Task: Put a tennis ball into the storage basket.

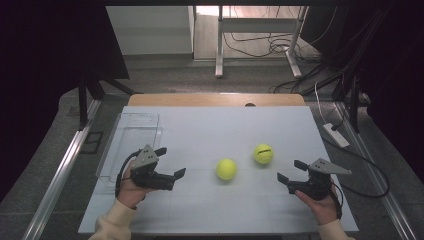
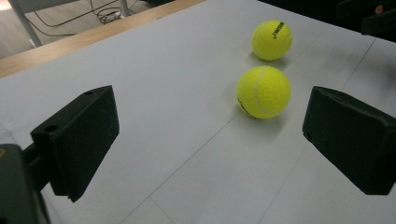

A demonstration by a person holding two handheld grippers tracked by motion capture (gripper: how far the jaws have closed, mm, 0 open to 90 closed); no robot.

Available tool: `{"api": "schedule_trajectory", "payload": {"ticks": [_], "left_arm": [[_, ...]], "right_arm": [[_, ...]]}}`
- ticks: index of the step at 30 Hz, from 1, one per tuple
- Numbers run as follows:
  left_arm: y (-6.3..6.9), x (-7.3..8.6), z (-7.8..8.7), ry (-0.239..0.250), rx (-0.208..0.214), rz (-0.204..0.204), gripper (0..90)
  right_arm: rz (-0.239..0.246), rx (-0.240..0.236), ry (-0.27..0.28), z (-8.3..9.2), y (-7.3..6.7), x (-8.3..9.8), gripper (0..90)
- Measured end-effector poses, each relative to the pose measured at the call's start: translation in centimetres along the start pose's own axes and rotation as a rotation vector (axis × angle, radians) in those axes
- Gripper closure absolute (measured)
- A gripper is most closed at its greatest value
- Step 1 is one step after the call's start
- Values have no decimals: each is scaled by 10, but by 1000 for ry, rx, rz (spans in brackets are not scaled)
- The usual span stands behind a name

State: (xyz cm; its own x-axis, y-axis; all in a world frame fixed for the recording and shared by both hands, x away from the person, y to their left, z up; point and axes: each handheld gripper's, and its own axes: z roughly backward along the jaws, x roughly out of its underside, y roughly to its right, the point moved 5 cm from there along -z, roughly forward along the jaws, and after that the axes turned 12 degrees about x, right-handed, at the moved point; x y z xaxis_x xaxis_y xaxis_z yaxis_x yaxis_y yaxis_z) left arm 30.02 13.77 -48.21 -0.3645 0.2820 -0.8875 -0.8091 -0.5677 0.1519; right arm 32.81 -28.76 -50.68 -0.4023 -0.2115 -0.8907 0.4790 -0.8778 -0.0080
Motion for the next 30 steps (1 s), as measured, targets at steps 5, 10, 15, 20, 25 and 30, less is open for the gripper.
{"api": "schedule_trajectory", "payload": {"ticks": [5, 10, 15, 20, 25, 30], "left_arm": [[1, -2, -6, -6, 5, -5, 42], [1, -4, -9, -7, 10, -5, 42], [2, -6, -14, -12, 18, -9, 42], [2, -6, -18, -18, 27, -6, 42], [2, -7, -22, -24, 38, -4, 41], [3, -8, -28, -29, 50, -2, 41]], "right_arm": [[-1, 1, 2, 0, 0, 0, 130], [2, 0, -1, 0, 0, 0, 130], [2, 0, -1, 0, 0, 0, 130], [3, 0, -2, 0, 0, 0, 129], [0, -1, 0, -1, 0, 0, 130], [2, -1, -3, -1, -1, 1, 130]]}}
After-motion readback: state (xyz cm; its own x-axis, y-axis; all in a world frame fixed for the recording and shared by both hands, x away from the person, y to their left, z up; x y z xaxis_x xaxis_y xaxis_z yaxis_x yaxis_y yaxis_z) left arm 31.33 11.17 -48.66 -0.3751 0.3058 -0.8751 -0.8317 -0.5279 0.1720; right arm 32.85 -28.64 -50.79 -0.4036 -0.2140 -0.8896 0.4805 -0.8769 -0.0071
